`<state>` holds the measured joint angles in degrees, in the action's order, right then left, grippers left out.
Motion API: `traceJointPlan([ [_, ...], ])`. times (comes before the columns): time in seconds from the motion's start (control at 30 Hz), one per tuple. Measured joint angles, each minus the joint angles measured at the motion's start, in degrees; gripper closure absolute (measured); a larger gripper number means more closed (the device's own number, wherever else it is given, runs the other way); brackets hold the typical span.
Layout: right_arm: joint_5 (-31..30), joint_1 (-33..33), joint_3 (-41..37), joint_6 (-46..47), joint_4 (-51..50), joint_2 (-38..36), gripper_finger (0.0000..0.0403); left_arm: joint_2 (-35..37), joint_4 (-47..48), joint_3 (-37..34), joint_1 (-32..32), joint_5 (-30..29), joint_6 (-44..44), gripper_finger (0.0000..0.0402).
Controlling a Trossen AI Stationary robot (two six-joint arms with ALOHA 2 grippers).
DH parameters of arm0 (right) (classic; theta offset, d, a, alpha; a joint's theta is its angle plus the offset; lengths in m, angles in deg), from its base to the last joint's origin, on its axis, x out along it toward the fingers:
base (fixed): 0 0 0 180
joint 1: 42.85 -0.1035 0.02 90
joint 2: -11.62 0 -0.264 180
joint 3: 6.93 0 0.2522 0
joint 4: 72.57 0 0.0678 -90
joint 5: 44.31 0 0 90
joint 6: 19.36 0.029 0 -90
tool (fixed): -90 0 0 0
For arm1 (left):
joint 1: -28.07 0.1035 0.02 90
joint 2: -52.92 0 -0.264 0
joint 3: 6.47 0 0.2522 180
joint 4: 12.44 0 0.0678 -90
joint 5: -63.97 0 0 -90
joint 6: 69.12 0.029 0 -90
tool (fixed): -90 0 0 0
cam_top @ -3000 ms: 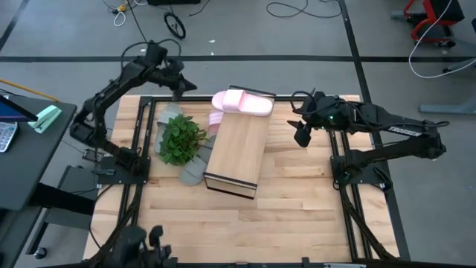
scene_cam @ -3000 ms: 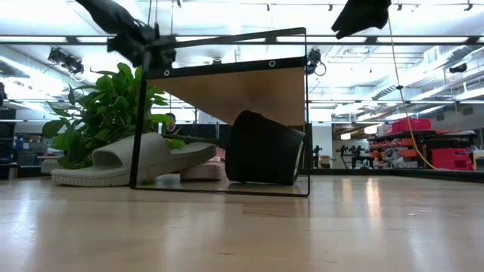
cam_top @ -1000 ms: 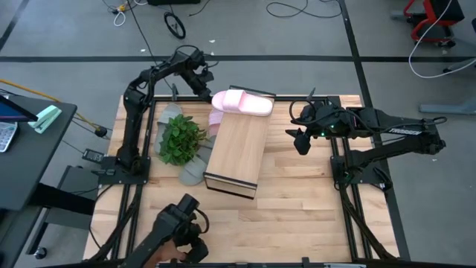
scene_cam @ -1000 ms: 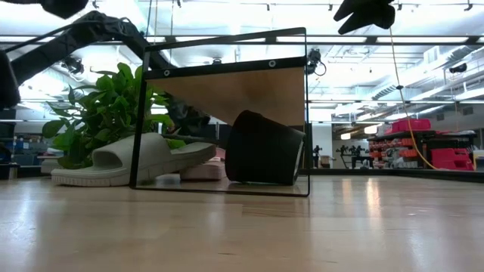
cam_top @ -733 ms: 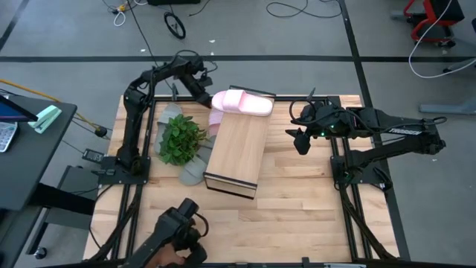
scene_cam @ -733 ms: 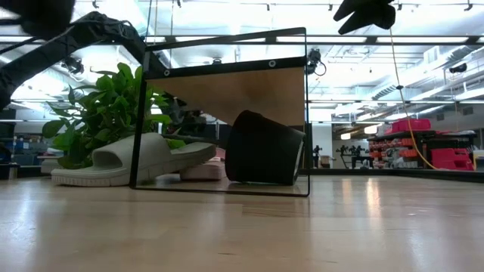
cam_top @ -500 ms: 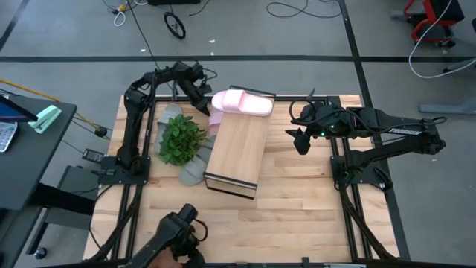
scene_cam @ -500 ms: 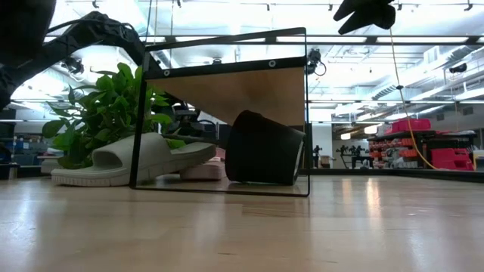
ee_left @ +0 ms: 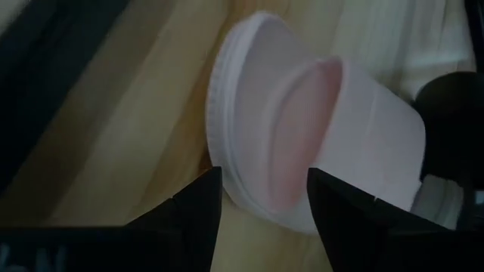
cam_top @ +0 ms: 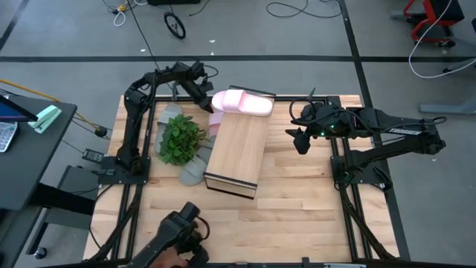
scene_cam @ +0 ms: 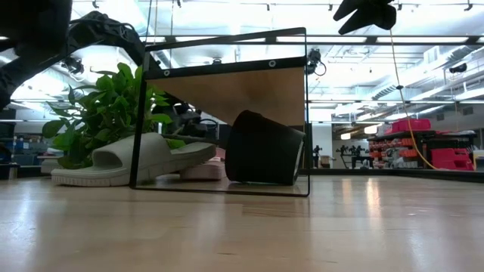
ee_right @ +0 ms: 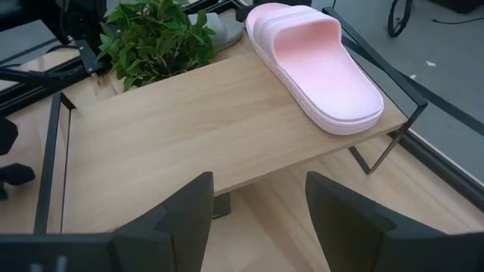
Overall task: Pick and place slides into the shelf
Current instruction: Put the pink slide on the shelf
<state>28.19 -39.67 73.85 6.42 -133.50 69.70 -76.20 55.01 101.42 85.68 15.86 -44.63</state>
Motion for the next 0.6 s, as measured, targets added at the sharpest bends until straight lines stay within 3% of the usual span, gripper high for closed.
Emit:
traceJointPlan([
  [0.6,0.0,0.0,0.0,0.0,0.0,0.0,0.0186,0.0,-5.2,0.0,-1.3,-3.1,-2.7,0.0212],
])
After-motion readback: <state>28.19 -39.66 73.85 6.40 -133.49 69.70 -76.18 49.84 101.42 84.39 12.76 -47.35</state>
